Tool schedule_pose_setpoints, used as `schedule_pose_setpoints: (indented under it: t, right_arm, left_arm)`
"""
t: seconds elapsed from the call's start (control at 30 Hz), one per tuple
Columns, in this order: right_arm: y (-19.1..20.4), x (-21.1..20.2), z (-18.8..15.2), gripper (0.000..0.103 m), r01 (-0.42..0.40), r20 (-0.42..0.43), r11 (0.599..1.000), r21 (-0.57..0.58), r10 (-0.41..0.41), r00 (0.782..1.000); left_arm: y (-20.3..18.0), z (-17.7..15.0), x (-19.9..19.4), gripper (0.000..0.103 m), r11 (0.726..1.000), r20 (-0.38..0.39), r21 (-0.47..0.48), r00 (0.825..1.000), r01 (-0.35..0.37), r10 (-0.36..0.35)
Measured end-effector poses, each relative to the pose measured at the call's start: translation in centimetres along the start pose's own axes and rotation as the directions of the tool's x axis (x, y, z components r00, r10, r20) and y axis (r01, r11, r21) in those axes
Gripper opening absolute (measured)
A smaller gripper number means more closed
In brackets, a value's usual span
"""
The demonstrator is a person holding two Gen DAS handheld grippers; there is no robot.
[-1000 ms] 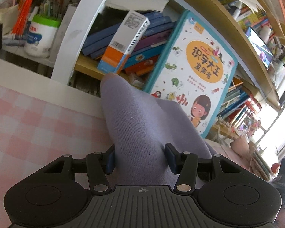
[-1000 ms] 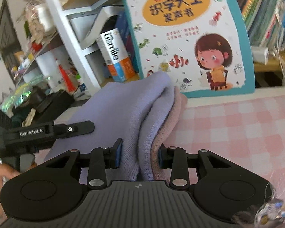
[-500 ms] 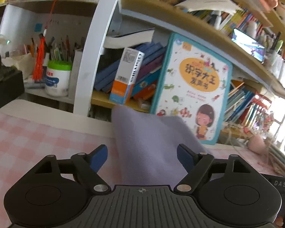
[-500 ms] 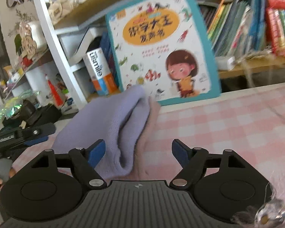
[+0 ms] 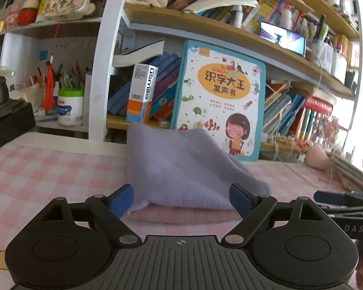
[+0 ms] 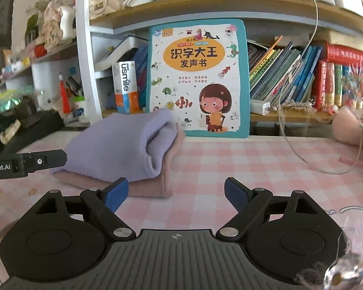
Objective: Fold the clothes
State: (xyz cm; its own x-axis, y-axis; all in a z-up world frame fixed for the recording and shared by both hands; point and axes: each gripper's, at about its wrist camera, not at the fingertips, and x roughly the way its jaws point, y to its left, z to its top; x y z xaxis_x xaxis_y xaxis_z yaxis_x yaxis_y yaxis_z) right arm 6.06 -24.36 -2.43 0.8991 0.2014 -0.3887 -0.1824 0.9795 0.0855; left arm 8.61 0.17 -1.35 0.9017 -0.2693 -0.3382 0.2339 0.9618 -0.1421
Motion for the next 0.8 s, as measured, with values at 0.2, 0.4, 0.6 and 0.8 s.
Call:
schedule_pose_setpoints:
  t: [0.2,0.4,0.6,0.8]
  right_arm:
    - [1.0,-0.7,-0.4,0.089,0.037,-0.018,0.999,-0.022,-0.037,0.999]
    - [2.3,-1.3,-1.0,0.091,0.055,-0.05,0.997,-0.047,-0.058,0.997]
    - [3.0,-1.4,-1.1,0.093,0.103,-0.038,0.992,-0.079,-0.106,0.994]
    - [2.5,-2.4,-1.3,0.096,0.115,0.003,0.993,-0.027,-0.115,0.993]
  left_arm:
    - [-1.2,-0.4,-0.7,0.089,0.997,0.012,0.074,1.0,-0.014,0.013]
    - [-1.6,-0.8,-1.6,0.092,0.991,0.008,0.125,0.999,-0.042,0.041]
    - [-0.9,-1.1,-2.0,0.092,0.99,-0.008,0.116,0.997,-0.075,0.077]
    - [-0.4,-1.3,-2.8,0.092,0.99,-0.003,0.101,0.995,-0.094,0.095]
